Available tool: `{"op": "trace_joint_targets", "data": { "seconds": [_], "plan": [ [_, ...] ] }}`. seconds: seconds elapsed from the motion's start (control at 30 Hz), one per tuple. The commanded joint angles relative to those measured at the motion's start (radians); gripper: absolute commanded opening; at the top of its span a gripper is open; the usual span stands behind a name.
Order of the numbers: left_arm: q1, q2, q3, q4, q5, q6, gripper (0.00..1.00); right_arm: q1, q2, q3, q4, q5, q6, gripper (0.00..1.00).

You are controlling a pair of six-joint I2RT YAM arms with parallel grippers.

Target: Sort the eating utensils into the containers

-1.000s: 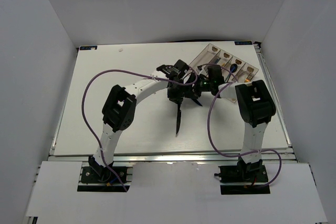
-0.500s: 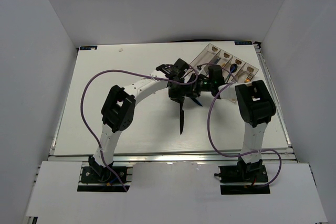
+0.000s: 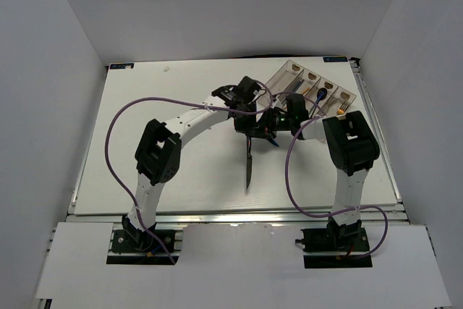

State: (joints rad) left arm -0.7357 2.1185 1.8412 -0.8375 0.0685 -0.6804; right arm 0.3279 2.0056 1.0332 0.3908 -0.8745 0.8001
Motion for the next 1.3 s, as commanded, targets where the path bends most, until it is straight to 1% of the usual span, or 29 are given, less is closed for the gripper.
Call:
{"op": "trace_joint_targets", "data": {
  "seconds": [0.0,0.17,0.2,0.23,0.27,0.3,0.33,0.37,0.4,0.47,0.53,0.57,0.6,0.63,0.7,0.73,0.77,0.8,0.83,0.87,0.9,0.93,1.0,1.03,1.07,1.1,1.13,1.2,1.27],
  "plan": [
    [-0.005,-0.081,-0.005,0.061,-0.01,-0.013,0.0,0.014,-0.036,-0.016,0.017,-0.044,-0.013,0.0],
    [-0.005,-0.095,0.044,-0.012,-0.05,-0.002,0.0,0.004,-0.06,-0.013,-0.009,-0.006,-0.025,0.0],
    [-0.004,-0.106,0.058,-0.037,-0.128,-0.001,0.05,0.002,-0.068,-0.013,-0.01,0.014,-0.024,0.0],
    [-0.002,-0.11,0.076,-0.101,-0.172,-0.005,0.14,-0.001,-0.083,-0.004,-0.015,0.022,-0.018,0.0],
    [-0.001,-0.118,0.113,-0.126,-0.217,-0.01,0.38,-0.009,-0.091,0.005,-0.018,0.028,-0.013,0.0],
    [0.002,-0.129,0.121,-0.15,-0.295,-0.016,0.53,-0.012,-0.097,0.017,-0.042,0.048,-0.009,0.0],
    [0.005,-0.161,0.127,-0.179,-0.33,-0.033,0.71,-0.016,-0.113,0.048,-0.062,0.064,-0.007,0.0],
    [0.012,-0.179,0.127,-0.189,-0.361,-0.041,0.97,-0.027,-0.12,0.06,-0.073,0.075,0.008,0.0],
    [0.019,-0.199,0.124,-0.205,-0.41,-0.057,0.98,-0.033,-0.125,0.076,-0.101,0.109,0.019,0.0],
    [0.03,-0.261,0.116,-0.224,-0.458,-0.074,0.98,-0.062,-0.136,0.122,-0.121,0.135,0.051,0.0],
    [0.041,-0.319,0.096,-0.25,-0.539,-0.093,0.98,-0.098,-0.133,0.198,-0.203,0.239,0.05,0.0],
    [0.044,-0.339,0.08,-0.249,-0.555,-0.091,0.98,-0.113,-0.128,0.23,-0.24,0.239,0.05,0.0],
    [0.058,-0.357,0.032,-0.244,-0.556,-0.085,0.98,-0.13,-0.12,0.263,-0.272,0.296,0.056,0.0],
    [0.067,-0.371,0.008,-0.245,-0.544,-0.084,0.98,-0.163,-0.096,0.293,-0.312,0.317,0.073,0.0],
    [0.078,-0.403,-0.043,-0.249,-0.526,-0.076,0.98,-0.197,-0.056,0.414,-0.354,0.37,0.128,0.0],
    [0.078,-0.413,-0.09,-0.255,-0.524,-0.076,0.98,-0.213,-0.004,0.466,-0.387,0.388,0.136,0.0],
    [0.078,-0.426,-0.117,-0.255,-0.516,-0.077,0.98,-0.242,0.027,0.529,-0.438,0.41,0.139,0.0],
    [0.079,-0.465,-0.147,-0.249,-0.512,-0.08,0.98,-0.253,0.063,0.67,-0.467,0.437,0.134,0.0],
    [0.078,-0.486,-0.173,-0.232,-0.509,-0.084,0.98,-0.265,0.144,0.745,-0.493,0.442,0.116,0.0],
    [0.078,-0.509,-0.227,-0.223,-0.506,-0.085,0.98,-0.286,0.185,0.824,-0.556,0.445,0.105,0.0],
    [0.078,-0.549,-0.25,-0.213,-0.495,-0.085,0.98,-0.296,0.23,0.987,-0.588,0.447,0.097,0.0],
    [0.078,-0.566,-0.272,-0.201,-0.487,-0.084,0.98,-0.306,0.308,1.06,-0.613,0.447,0.084,0.0],
    [0.078,-0.591,-0.324,-0.198,-0.474,-0.084,0.98,-0.341,0.369,1.178,-0.65,0.451,0.077,0.0],
    [0.078,-0.607,-0.339,-0.193,-0.467,-0.081,0.98,-0.357,0.398,1.227,-0.638,0.445,0.08,0.0],
    [0.078,-0.612,-0.37,-0.19,-0.463,-0.08,0.98,-0.374,0.401,1.222,-0.607,0.437,0.1,0.0],
    [0.078,-0.618,-0.388,-0.181,-0.446,-0.082,0.98,-0.38,0.4,1.2,-0.504,0.418,0.108,0.0],
    [0.078,-0.63,-0.407,-0.154,-0.44,-0.084,0.98,-0.382,0.401,1.173,-0.468,0.416,0.114,0.0],
    [0.078,-0.635,-0.451,-0.126,-0.429,-0.088,0.98,-0.383,0.416,1.183,-0.428,0.416,0.114,0.0],
    [0.078,-0.62,-0.462,-0.091,-0.401,-0.093,0.98,-0.377,0.446,1.221,-0.402,0.416,0.103,0.0]
  ]
}}
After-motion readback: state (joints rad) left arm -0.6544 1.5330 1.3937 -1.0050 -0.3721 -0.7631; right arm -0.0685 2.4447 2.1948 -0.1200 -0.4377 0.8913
